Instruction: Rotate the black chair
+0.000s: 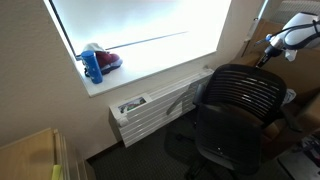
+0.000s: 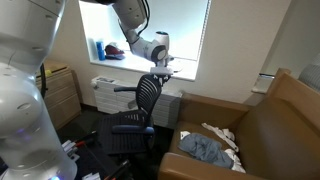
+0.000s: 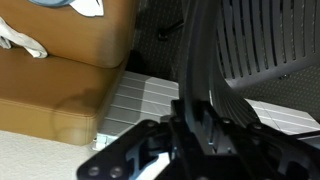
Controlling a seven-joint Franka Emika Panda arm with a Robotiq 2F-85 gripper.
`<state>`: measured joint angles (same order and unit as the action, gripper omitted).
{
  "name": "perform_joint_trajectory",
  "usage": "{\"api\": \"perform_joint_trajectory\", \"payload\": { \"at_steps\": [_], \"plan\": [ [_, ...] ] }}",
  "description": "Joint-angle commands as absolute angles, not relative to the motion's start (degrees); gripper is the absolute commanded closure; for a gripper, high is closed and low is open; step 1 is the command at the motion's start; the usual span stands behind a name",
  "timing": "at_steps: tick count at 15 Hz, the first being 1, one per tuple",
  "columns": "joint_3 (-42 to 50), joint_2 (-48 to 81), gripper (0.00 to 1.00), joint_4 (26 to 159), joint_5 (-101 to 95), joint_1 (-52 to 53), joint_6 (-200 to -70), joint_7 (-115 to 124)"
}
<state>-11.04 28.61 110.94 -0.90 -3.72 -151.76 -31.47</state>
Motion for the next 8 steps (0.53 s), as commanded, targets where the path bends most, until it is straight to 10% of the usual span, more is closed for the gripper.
{"api": "perform_joint_trajectory", "payload": {
  "at_steps": [1,8],
  "plan": [
    [-13.14,28.63,0.94,111.34,-0.32,-4.86,-151.89,-34.95],
    [-15.31,29.02,0.94,107.48,-6.15,0.32,-149.61,-46.29]
  ]
}}
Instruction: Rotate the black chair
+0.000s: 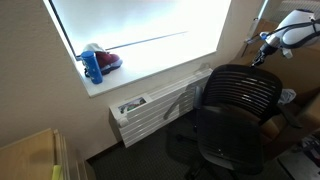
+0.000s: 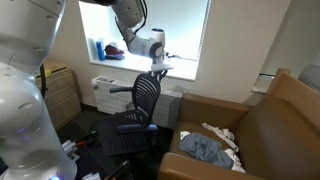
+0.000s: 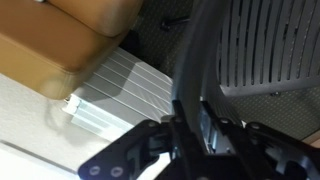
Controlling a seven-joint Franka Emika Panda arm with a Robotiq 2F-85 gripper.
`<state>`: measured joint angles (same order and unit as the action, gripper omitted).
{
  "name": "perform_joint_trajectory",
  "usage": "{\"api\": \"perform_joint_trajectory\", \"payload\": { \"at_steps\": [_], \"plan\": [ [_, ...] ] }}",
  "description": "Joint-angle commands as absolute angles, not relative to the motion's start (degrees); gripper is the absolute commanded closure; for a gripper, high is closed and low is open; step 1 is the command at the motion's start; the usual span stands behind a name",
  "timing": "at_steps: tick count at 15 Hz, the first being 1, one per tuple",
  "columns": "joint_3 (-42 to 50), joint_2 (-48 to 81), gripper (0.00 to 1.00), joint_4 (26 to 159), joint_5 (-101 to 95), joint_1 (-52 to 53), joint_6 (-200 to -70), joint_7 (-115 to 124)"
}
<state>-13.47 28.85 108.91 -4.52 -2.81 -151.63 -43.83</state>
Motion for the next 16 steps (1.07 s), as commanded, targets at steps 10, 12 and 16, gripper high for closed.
{"api": "perform_joint_trajectory", "payload": {
  "at_steps": [10,12,16],
  "plan": [
    [-15.85,28.54,0.31,108.51,-7.92,7.59,-153.32,-44.07],
    [-13.72,27.94,0.16,109.57,-8.79,7.85,-160.07,-38.78],
    [-3.41,28.76,0.00,111.19,-16.87,12.36,-171.50,-25.02]
  ]
}}
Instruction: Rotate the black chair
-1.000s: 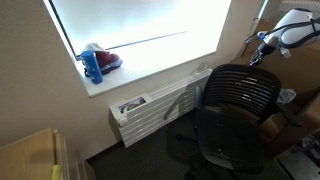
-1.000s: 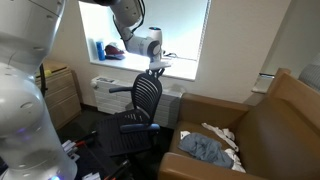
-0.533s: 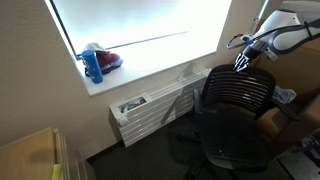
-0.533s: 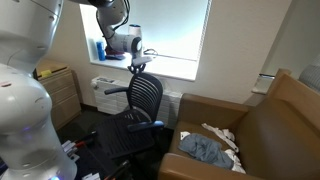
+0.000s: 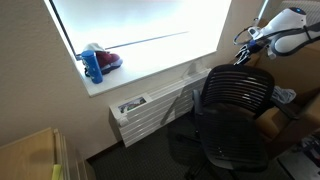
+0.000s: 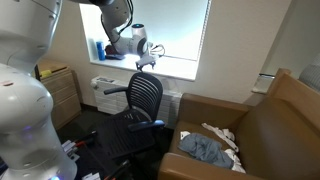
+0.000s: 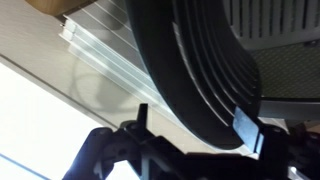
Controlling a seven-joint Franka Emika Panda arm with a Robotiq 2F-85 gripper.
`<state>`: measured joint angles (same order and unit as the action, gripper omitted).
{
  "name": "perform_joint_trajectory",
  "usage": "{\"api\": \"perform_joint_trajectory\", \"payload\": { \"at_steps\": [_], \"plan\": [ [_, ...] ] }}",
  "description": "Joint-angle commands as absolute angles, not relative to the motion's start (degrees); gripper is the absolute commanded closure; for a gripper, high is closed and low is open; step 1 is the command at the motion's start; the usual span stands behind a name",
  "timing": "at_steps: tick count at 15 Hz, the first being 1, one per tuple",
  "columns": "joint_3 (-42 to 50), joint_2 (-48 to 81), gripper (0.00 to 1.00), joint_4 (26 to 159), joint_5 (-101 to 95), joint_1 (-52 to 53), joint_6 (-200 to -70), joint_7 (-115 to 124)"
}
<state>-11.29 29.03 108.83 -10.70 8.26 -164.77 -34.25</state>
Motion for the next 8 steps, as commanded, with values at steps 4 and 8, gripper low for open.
{"api": "perform_joint_trajectory", "payload": {
  "at_steps": [4,8],
  "plan": [
    [-8.95,29.31,0.00,109.30,-16.16,8.38,-167.75,-27.72],
    [-10.37,28.07,0.00,108.79,-14.46,5.60,-161.61,-28.71]
  ]
}}
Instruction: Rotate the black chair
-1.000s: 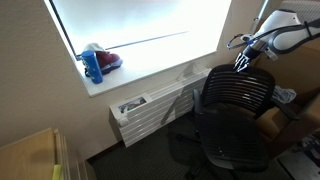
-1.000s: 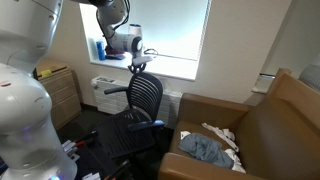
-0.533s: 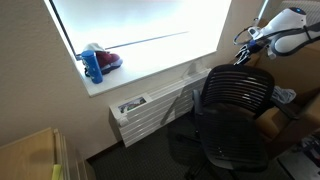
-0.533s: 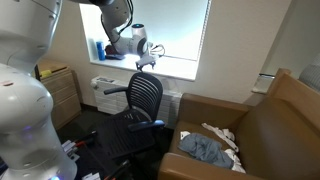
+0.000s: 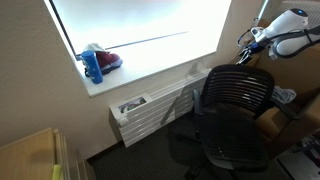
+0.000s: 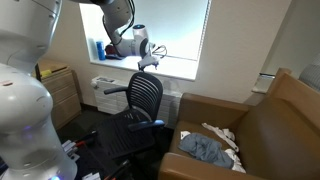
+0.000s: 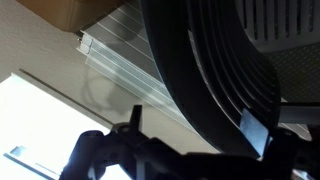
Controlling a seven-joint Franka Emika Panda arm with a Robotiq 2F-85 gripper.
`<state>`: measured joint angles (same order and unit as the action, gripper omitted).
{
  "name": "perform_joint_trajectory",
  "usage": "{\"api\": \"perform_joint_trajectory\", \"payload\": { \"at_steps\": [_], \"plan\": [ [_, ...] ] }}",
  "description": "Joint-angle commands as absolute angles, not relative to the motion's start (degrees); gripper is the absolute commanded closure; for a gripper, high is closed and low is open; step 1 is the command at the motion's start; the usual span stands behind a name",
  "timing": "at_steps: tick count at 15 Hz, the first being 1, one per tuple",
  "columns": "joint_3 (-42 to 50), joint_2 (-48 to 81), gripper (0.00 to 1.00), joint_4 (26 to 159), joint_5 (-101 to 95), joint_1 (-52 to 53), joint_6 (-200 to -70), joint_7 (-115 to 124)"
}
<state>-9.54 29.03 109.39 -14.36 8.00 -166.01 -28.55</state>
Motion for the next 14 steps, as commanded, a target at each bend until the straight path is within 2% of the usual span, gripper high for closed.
{"api": "perform_joint_trajectory", "payload": {
  "at_steps": [1,5,8,9,14],
  "plan": [
    [-9.86,27.38,0.00,108.50,-14.76,5.09,-159.48,-29.17],
    [-17.45,26.44,0.00,104.40,-5.42,-4.49,-142.82,-44.67],
    [-16.21,26.52,0.00,99.73,0.22,-5.62,-128.86,-53.40],
    [-14.18,26.24,0.00,102.00,-0.87,-3.03,-135.36,-49.67],
    [-14.12,26.96,0.00,99.96,1.08,-3.52,-129.48,-53.07]
  ]
}}
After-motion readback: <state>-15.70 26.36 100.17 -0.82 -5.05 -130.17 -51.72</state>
